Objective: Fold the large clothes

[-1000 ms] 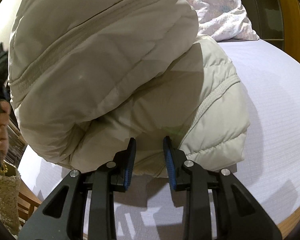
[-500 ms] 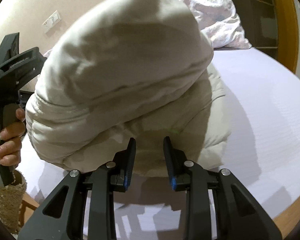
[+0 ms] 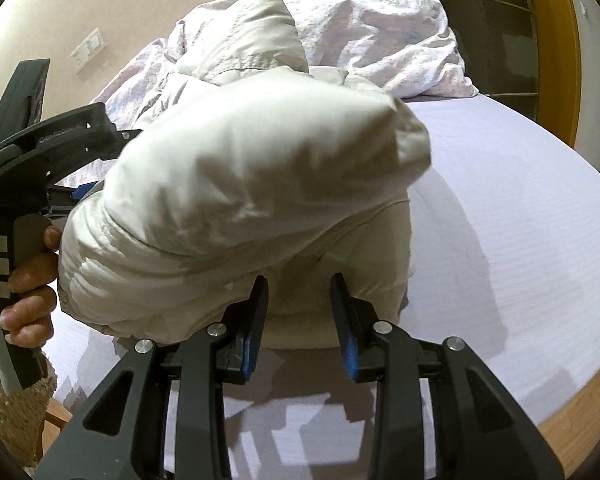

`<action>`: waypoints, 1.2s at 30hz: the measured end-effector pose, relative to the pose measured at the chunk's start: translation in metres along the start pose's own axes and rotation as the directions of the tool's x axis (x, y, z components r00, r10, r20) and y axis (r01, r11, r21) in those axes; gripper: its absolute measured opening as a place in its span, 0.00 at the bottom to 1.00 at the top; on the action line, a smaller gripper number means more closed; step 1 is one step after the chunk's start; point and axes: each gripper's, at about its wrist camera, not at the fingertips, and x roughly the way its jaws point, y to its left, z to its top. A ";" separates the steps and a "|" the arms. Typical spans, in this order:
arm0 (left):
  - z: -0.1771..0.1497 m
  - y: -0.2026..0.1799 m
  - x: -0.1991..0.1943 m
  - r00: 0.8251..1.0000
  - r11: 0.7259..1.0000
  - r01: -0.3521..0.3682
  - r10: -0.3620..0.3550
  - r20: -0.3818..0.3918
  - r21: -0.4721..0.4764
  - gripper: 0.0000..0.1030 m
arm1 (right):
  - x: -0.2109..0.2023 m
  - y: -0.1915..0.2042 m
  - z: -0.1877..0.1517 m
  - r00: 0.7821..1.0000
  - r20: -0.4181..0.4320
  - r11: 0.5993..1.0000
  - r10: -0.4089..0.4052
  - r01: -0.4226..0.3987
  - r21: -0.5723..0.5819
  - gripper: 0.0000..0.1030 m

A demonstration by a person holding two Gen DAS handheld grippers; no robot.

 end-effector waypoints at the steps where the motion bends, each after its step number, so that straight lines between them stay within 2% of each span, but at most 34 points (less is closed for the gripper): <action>1: -0.001 -0.003 0.003 1.000 1.000 -0.002 0.002 -0.001 0.004 0.88 | 0.000 -0.002 0.000 1.000 0.000 1.000 -0.006 0.006 0.003 0.33; 5: -0.001 -0.011 0.004 1.000 0.999 -0.018 0.018 0.004 0.027 0.89 | -0.004 -0.006 -0.003 0.999 -0.005 0.999 -0.037 0.037 0.014 0.33; 13: 0.000 0.007 -0.044 0.996 0.998 0.062 -0.062 0.062 0.002 0.88 | -0.040 -0.009 0.001 0.997 0.029 0.997 -0.074 0.074 0.002 0.33; 19: -0.003 0.016 -0.078 0.991 0.999 0.021 -0.027 0.128 0.045 0.88 | -0.073 0.001 0.020 0.992 0.105 0.997 -0.069 0.071 -0.011 0.33; 24: -0.006 0.027 -0.080 0.992 0.999 -0.013 0.007 0.126 0.041 0.88 | -0.085 0.015 0.034 0.987 0.149 0.996 -0.058 0.066 -0.054 0.34; 30: -0.010 0.045 -0.075 0.994 0.999 -0.035 0.034 0.105 0.008 0.88 | -0.081 0.039 0.050 0.987 0.158 0.992 -0.008 0.028 -0.123 0.34; 36: -0.008 0.051 -0.069 0.995 0.999 -0.047 0.046 0.092 0.005 0.89 | -0.046 0.067 0.065 0.994 0.107 0.979 0.029 -0.007 -0.206 0.35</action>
